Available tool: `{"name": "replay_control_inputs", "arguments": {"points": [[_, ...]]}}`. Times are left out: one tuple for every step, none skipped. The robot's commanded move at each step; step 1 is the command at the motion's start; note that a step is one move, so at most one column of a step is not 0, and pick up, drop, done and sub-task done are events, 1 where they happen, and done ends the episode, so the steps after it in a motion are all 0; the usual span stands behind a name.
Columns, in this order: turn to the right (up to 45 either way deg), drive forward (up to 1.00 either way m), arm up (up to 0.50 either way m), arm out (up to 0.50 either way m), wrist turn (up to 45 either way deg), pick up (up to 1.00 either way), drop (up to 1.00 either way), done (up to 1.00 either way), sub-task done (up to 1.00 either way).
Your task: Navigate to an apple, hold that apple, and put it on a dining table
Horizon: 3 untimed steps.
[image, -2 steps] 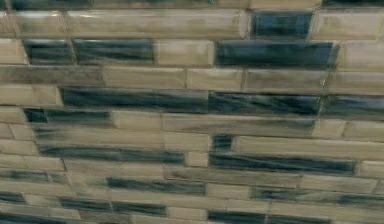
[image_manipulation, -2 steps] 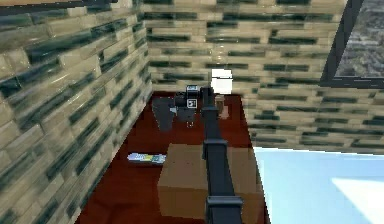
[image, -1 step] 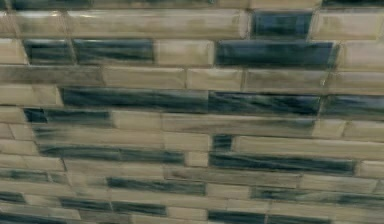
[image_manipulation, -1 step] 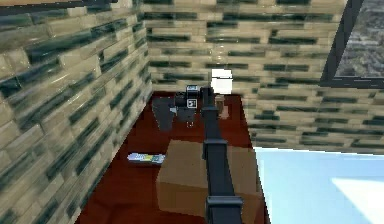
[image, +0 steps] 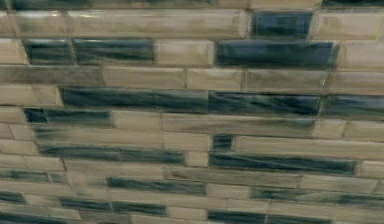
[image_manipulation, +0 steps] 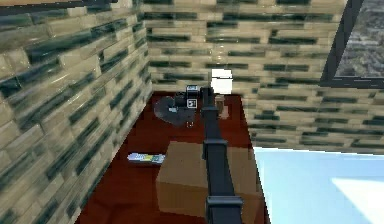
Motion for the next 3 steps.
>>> {"name": "replay_control_inputs", "arguments": {"points": [[0.0,0.0,0.1,0.0,0.0,0.0,0.0,0.0,0.0],[0.0,0.0,0.0,-0.08,0.0,0.0,0.0,0.0,0.0],[0.0,0.0,0.0,0.0,0.0,0.0,0.0,1.0,0.0]]}}
